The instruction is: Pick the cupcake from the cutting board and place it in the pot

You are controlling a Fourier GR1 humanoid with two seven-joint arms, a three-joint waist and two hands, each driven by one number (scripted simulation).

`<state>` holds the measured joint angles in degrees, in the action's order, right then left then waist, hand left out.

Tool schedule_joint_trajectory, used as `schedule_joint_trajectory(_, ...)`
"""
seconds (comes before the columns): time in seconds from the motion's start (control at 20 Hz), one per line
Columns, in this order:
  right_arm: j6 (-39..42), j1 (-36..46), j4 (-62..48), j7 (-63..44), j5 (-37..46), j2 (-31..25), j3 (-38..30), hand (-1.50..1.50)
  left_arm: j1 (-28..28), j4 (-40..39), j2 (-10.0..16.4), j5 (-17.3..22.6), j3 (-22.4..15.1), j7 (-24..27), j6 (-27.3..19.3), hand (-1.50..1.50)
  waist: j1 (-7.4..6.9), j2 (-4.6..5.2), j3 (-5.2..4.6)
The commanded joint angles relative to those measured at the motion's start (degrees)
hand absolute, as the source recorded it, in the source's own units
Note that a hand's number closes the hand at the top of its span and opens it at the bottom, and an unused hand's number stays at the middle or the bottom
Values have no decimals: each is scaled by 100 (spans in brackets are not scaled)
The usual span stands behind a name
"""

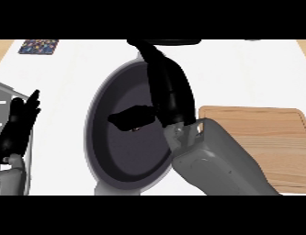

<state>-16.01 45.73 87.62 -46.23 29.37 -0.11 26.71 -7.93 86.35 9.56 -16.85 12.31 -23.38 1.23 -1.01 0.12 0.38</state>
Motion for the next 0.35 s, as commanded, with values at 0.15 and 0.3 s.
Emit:
schedule_joint_trajectory(0.15, -949, -284, 179, 736, -219, -107, -1004, -150, 175, 83, 158, 11, 179, 3, 52, 0, 68, -7, -35)
schedule_joint_trajectory(0.3, -878, -1047, 938, 904, -365, -431, -1108, -150, 168, -230, 133, -54, 239, 176, -23, 0, 147, -16, -36)
